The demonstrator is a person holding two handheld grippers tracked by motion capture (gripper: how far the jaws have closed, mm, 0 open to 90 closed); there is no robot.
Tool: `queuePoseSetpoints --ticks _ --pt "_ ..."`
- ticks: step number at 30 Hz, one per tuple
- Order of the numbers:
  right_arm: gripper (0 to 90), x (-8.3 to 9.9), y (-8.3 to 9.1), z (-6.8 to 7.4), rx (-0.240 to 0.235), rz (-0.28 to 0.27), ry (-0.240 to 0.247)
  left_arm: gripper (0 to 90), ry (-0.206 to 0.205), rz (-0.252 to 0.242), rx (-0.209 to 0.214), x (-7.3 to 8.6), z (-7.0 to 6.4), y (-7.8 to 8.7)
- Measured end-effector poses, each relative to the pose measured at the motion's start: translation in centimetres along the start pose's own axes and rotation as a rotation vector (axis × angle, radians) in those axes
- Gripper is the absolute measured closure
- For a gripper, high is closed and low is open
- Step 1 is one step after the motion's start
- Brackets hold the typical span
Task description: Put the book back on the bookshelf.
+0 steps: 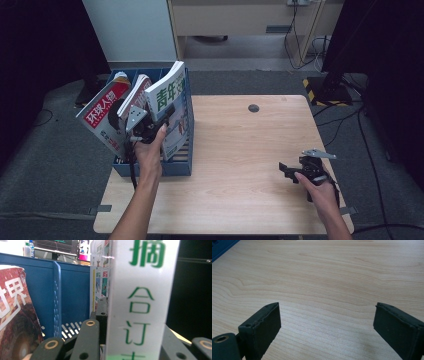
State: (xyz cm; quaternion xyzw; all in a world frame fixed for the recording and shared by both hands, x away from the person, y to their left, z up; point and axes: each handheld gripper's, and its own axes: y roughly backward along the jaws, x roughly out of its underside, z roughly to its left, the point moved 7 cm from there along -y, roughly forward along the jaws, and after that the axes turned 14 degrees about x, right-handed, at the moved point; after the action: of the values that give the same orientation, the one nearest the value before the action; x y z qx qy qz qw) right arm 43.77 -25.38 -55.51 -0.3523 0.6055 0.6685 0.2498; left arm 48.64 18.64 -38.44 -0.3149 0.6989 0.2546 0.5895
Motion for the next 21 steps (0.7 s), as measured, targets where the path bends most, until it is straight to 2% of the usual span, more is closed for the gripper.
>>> queuePoseSetpoints --ticks 13,21 --pt "7.9 0.1 0.0 0.1 0.0 0.005 0.005 72.9 0.022 0.005 0.0 1.4 0.2 -0.1" --pt "7.9 0.1 -0.1 0.0 0.002 0.003 0.01 72.8 0.032 0.026 -0.01 2.4 0.5 0.0"
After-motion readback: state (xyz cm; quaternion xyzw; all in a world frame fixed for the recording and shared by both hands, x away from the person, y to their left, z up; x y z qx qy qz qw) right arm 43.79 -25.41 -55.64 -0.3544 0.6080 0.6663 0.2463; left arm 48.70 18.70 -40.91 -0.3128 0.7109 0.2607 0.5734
